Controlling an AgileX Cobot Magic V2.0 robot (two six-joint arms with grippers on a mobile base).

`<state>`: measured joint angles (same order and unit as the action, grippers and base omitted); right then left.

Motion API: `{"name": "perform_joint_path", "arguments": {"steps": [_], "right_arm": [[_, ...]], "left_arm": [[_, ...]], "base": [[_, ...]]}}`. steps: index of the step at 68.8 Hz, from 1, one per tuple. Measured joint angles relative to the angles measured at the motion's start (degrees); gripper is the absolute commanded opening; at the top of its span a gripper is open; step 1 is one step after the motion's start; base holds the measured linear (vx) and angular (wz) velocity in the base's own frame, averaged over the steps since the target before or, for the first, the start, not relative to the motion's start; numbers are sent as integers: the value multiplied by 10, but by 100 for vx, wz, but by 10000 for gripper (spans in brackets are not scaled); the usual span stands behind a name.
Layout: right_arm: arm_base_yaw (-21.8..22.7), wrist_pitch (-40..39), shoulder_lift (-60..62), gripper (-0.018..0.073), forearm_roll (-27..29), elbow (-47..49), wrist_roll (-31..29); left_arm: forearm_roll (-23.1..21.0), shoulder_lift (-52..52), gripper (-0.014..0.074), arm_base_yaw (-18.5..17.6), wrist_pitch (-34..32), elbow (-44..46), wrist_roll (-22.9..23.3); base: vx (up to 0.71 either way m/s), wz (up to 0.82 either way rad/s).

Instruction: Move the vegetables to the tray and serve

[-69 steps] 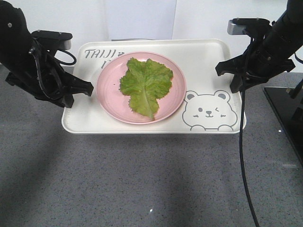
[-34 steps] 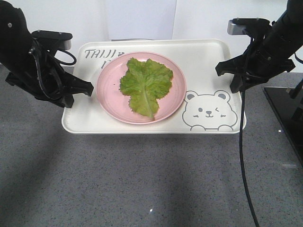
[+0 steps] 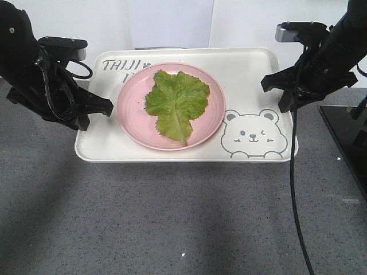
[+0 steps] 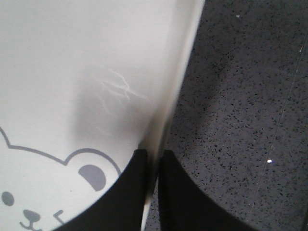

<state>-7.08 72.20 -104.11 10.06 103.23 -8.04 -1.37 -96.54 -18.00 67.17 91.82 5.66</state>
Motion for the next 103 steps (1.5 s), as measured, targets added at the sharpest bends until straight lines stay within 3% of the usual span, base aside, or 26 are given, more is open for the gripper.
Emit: {"name": "perform_joint_path", "arguments": {"steps": [103], "right_arm": [[0,0,0,-6,4,0,0]], "left_arm": [[2,0,-6,0,0,0,0]], "base": [[0,0]]}}
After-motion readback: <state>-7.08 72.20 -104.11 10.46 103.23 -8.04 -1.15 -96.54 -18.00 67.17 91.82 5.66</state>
